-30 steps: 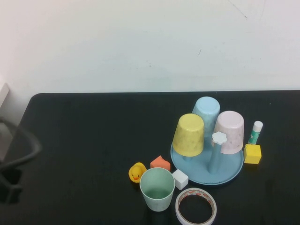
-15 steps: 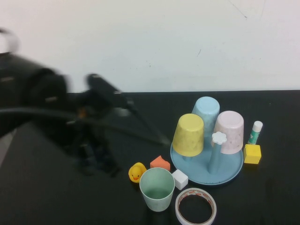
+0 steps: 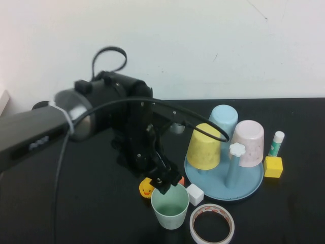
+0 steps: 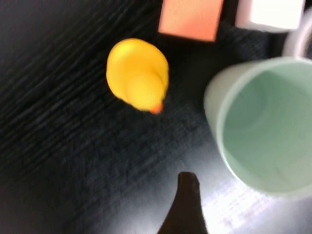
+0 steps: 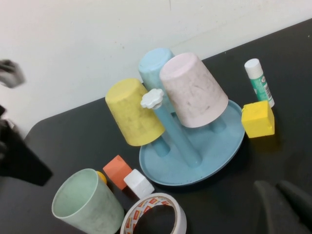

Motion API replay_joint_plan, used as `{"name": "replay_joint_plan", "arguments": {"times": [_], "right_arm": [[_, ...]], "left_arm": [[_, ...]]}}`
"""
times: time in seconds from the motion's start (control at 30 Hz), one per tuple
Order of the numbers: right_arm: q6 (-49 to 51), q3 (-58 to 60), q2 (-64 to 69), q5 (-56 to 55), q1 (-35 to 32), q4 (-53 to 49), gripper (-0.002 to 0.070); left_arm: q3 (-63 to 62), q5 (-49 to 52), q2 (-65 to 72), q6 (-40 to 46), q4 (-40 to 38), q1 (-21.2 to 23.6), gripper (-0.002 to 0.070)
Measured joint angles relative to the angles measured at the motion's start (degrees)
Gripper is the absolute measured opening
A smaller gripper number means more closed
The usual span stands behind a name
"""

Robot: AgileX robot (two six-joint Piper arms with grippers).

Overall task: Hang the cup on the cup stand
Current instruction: Pick up the cup from the table

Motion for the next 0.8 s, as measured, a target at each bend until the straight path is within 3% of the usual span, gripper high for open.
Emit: {"name": "replay_joint_plan", "arguments": {"times": [0.43, 0.53, 0.67, 0.8], "right_arm": [[-1.0, 0.0, 0.0, 0.1, 0.0, 0.2, -0.0001], [-1.1, 0.0, 0.0, 0.1, 0.0, 0.3, -0.0001], [-1.1, 0.0, 0.0, 0.1, 0.0, 0.3, -0.0001], [-1.1, 0.0, 0.0, 0.1, 0.0, 0.5, -0.0001]], "left_arm": [[-0.1, -4.6, 10.3, -0.6, -1.4, 0.0, 0.0421], [-0.1, -5.9, 11.4, -0.2, -2.2, 0.0, 0.0321], [-0.1, -7.0, 11.5, 0.7, -2.4, 0.0, 0.0095], [-0.1, -7.4, 11.5, 1.6, -2.4, 0.0, 0.0018]]}}
